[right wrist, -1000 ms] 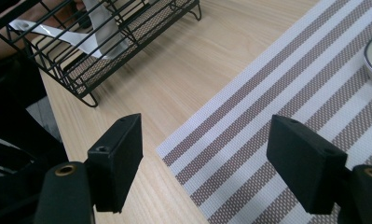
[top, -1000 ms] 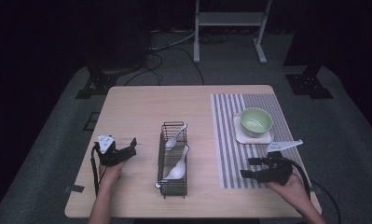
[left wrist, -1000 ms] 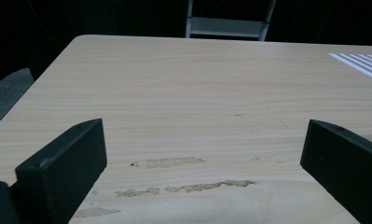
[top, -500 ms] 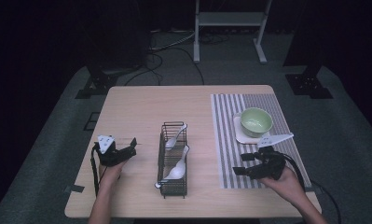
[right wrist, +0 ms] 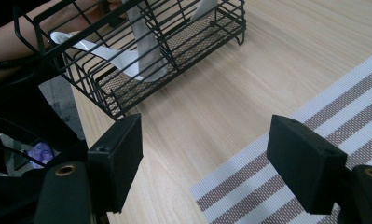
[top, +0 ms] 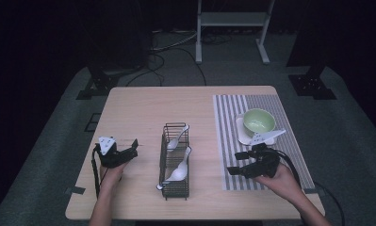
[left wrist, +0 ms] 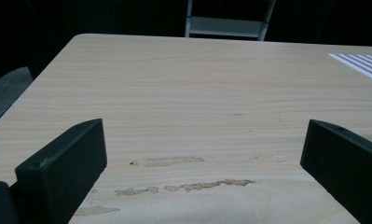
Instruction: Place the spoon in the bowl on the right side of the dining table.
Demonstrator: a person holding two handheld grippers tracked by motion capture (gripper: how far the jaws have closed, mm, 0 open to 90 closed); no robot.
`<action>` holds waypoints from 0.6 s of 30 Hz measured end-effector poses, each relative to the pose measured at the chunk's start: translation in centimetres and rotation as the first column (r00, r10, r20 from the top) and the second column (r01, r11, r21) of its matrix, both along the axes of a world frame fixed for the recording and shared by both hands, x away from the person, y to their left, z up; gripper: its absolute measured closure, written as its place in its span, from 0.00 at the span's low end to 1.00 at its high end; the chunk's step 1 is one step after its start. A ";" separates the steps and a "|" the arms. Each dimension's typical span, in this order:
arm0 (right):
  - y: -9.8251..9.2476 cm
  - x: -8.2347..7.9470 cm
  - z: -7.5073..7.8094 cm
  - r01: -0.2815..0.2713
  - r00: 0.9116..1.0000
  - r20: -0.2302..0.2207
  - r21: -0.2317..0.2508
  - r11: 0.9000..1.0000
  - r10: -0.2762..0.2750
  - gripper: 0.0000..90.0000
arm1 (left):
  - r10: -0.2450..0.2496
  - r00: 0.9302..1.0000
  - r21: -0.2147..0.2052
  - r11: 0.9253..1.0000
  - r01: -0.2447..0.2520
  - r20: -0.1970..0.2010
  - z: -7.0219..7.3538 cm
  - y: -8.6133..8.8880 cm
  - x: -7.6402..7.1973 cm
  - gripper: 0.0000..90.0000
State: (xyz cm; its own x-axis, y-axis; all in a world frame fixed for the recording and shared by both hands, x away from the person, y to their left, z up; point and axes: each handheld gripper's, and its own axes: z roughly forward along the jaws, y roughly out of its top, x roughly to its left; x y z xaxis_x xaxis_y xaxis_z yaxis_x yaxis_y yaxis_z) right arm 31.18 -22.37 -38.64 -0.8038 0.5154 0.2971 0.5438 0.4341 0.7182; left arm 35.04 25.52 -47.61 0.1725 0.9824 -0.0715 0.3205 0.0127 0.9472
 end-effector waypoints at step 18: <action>2.2 0.4 1.2 -0.058 0.998 0.005 -0.023 0.998 0.058 0.29 | -0.001 1.000 -0.001 1.000 0.001 0.004 0.0 0.0 0.0 0.00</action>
